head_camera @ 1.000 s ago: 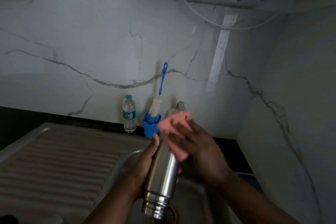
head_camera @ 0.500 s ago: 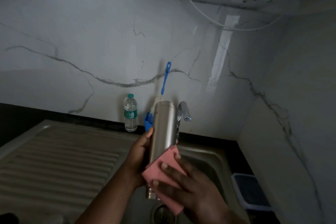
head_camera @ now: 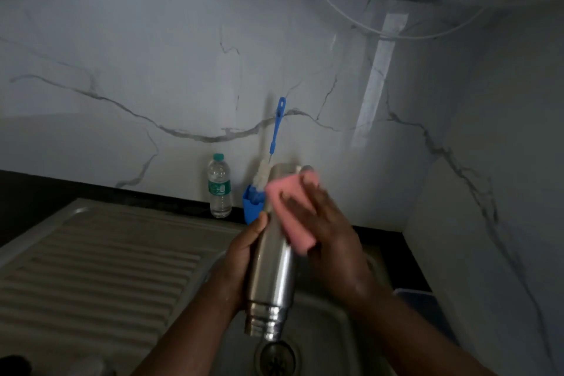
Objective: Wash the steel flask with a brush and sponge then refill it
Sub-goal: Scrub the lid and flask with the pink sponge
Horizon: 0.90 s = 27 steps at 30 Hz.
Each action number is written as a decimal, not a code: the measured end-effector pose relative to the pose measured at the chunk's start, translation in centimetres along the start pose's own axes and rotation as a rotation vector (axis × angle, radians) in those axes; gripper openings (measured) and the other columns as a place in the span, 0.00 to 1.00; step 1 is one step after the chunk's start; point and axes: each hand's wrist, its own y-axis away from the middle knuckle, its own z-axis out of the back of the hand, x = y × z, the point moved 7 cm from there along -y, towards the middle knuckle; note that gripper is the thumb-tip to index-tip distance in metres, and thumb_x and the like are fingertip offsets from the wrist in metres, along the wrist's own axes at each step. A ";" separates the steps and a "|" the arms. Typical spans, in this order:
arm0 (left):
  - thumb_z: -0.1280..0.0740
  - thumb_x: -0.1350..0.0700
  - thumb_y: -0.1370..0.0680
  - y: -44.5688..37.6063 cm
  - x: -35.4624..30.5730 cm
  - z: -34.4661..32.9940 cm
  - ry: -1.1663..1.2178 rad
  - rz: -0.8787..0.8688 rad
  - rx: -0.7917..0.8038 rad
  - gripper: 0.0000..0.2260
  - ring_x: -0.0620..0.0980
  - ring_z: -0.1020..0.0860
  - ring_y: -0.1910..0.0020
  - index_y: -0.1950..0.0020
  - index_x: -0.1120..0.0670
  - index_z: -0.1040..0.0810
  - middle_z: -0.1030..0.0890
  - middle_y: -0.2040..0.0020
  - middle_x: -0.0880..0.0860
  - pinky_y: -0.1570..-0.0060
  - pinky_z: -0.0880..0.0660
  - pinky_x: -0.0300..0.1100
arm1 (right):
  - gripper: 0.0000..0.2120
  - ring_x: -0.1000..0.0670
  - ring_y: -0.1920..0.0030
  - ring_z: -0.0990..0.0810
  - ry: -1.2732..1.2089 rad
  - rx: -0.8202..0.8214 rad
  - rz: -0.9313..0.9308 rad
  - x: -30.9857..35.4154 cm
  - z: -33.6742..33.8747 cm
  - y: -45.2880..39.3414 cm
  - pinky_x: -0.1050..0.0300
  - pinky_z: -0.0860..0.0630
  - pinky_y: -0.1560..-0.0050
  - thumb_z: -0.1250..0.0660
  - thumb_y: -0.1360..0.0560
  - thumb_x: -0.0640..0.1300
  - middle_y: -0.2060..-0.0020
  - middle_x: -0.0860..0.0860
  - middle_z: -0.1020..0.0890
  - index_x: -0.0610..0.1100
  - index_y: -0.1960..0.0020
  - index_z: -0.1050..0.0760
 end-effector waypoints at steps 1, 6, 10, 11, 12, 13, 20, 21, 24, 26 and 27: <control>0.19 0.44 0.39 -0.2 -0.5 0.2 0.069 -0.017 -0.010 0.30 0.59 0.17 0.60 0.46 0.64 0.18 0.17 0.55 0.63 0.59 0.18 0.48 | 0.32 0.43 0.24 0.43 0.017 0.036 0.084 1.3 -0.7 1.8 0.51 0.39 0.27 0.33 0.29 0.47 0.23 0.49 0.45 0.55 0.26 0.38; 0.39 0.41 0.26 -0.7 -1.5 2.1 0.107 -0.004 -0.117 0.28 0.59 0.18 0.61 0.46 0.66 0.20 0.19 0.55 0.66 0.57 0.22 0.46 | 0.51 0.43 0.25 0.40 0.220 0.319 0.279 3.0 -3.4 7.5 0.49 0.20 0.47 0.22 0.35 0.51 0.22 0.53 0.51 0.61 0.23 0.51; 0.30 0.41 0.26 -0.6 0.1 1.4 0.001 0.129 -0.050 0.25 0.55 0.17 0.57 0.43 0.62 0.20 0.17 0.55 0.58 0.55 0.20 0.47 | 0.38 0.41 0.27 0.38 0.207 0.196 0.292 1.2 -2.6 4.3 0.46 0.22 0.42 0.33 0.27 0.51 0.23 0.52 0.45 0.61 0.24 0.49; 0.35 0.44 0.22 -0.8 0.3 1.7 -0.073 0.118 -0.058 0.20 0.52 0.16 0.59 0.44 0.60 0.20 0.16 0.56 0.55 0.58 0.19 0.46 | 0.36 0.40 0.27 0.39 0.193 0.178 0.261 0.4 -2.5 3.0 0.43 0.24 0.39 0.35 0.26 0.53 0.24 0.51 0.43 0.61 0.24 0.49; 0.39 0.46 0.20 -0.6 0.2 1.6 -0.146 0.096 -0.097 0.17 0.51 0.16 0.62 0.45 0.59 0.21 0.15 0.59 0.54 0.61 0.19 0.45 | 0.34 0.39 0.26 0.39 0.168 0.168 0.231 -0.7 -2.6 1.8 0.40 0.27 0.37 0.36 0.26 0.55 0.24 0.49 0.42 0.61 0.24 0.47; 0.39 0.44 0.20 -0.3 0.2 1.5 -0.151 0.090 -0.107 0.18 0.53 0.17 0.65 0.47 0.58 0.20 0.16 0.61 0.55 0.65 0.19 0.46 | 0.32 0.38 0.26 0.39 0.150 0.153 0.198 -1.6 -2.4 0.6 0.40 0.29 0.35 0.37 0.26 0.57 0.25 0.48 0.41 0.60 0.25 0.45; 0.30 0.41 0.31 -0.2 0.1 1.4 0.012 0.089 -0.008 0.26 0.60 0.20 0.65 0.48 0.63 0.19 0.21 0.58 0.63 0.62 0.20 0.55 | 0.42 0.44 0.24 0.43 0.058 0.082 -0.101 -4.2 -2.0 -3.1 0.47 0.36 0.29 0.29 0.27 0.41 0.23 0.54 0.49 0.63 0.25 0.50; 0.31 0.42 0.31 -0.4 -0.2 1.7 0.013 0.059 -0.029 0.25 0.59 0.20 0.66 0.49 0.63 0.20 0.20 0.59 0.63 0.63 0.21 0.53 | 0.40 0.44 0.24 0.43 0.022 0.077 -0.100 -3.4 -2.1 -2.6 0.46 0.37 0.29 0.30 0.27 0.40 0.23 0.53 0.48 0.61 0.25 0.47; 0.25 0.43 0.33 -1.1 -1.1 1.8 0.080 -0.011 -0.045 0.25 0.59 0.18 0.62 0.48 0.63 0.18 0.18 0.56 0.63 0.61 0.20 0.49 | 0.43 0.47 0.24 0.43 -0.022 0.160 -0.012 -0.5 -3.4 1.4 0.46 0.36 0.29 0.28 0.31 0.36 0.22 0.53 0.47 0.60 0.24 0.44; 0.28 0.36 0.33 -1.4 -2.2 2.1 0.083 -0.074 -0.062 0.29 0.59 0.18 0.65 0.54 0.63 0.16 0.18 0.60 0.64 0.64 0.19 0.48 | 0.45 0.51 0.23 0.47 -0.053 0.294 0.074 1.6 -4.6 4.7 0.48 0.39 0.26 0.33 0.29 0.31 0.22 0.58 0.49 0.62 0.24 0.48; 0.27 0.33 0.37 -1.6 -2.5 2.5 0.051 -0.078 -0.096 0.32 0.60 0.18 0.67 0.56 0.64 0.16 0.19 0.62 0.64 0.67 0.19 0.49 | 0.43 0.53 0.23 0.49 -0.087 0.367 0.146 2.3 -5.1 6.0 0.49 0.42 0.25 0.36 0.26 0.31 0.23 0.60 0.50 0.63 0.24 0.50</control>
